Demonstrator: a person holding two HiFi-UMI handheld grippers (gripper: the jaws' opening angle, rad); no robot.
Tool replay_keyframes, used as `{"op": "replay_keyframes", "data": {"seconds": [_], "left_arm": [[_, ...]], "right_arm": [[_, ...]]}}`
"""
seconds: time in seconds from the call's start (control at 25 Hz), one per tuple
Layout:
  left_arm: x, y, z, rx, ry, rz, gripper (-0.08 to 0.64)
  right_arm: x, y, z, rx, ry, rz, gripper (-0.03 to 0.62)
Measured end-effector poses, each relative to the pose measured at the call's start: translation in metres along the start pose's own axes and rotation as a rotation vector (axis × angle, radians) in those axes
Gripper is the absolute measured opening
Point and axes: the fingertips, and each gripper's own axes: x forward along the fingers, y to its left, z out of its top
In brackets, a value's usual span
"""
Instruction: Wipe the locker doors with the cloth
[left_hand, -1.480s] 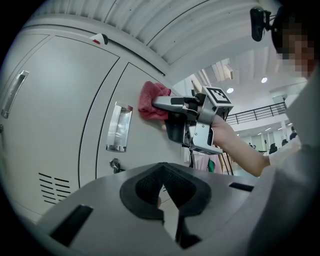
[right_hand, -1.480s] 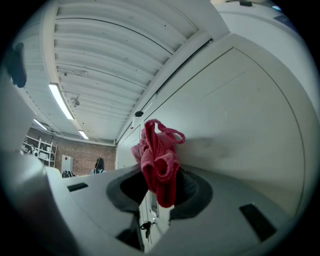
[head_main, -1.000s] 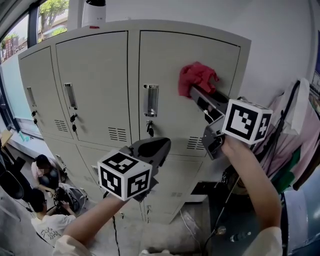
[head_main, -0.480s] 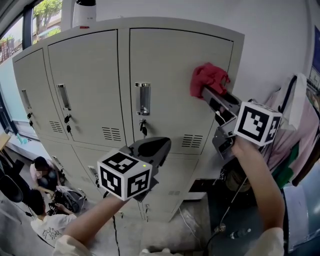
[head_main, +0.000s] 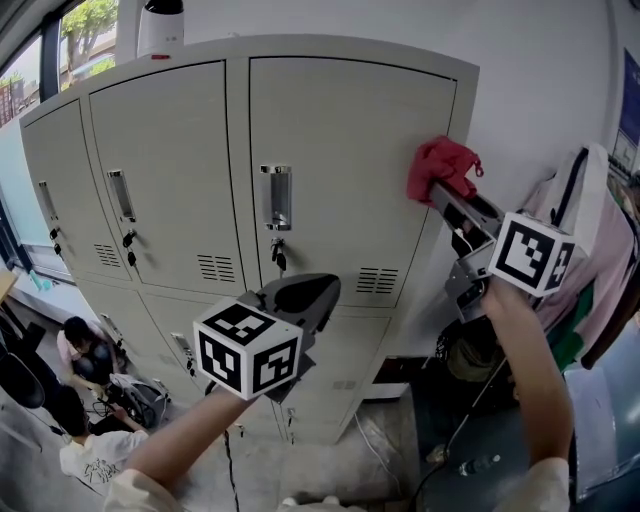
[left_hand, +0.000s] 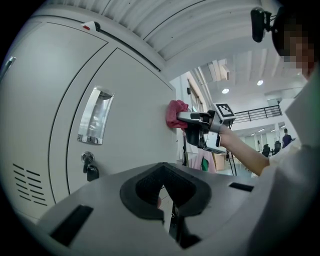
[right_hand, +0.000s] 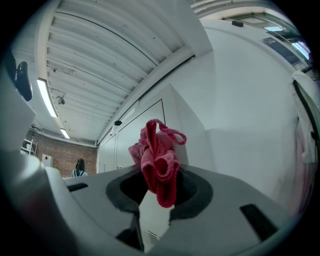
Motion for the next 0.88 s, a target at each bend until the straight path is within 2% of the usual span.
{"op": "replay_keyframes", "data": {"seconds": [0.2,0.4,0.6,0.88], "left_arm": [[0.000,-0.003,-0.001,0.000,0.002,-0.002,0.005],[-0.006,-0.002,0.000,0.004,-0.001,0.009,0.005],[-0.013,0.005,-0.001,-0.005,-0.001,0.032,0.005],[-0.027,0.012,-0.002,-0.003,-0.006,0.070,0.005]], "right_arm": [[-0.008,-0.010,-0.002,0.044,-0.013,-0.011,0.110],[-0.018,-0.008,0.001,0.029,-0.053,-0.037,0.107],[-0.013,0.028,-0.004,-0.003,-0.093,0.061,0.107],[0.022,0.059,-0.031,0.002,-0.056,0.137,0.107]]}}
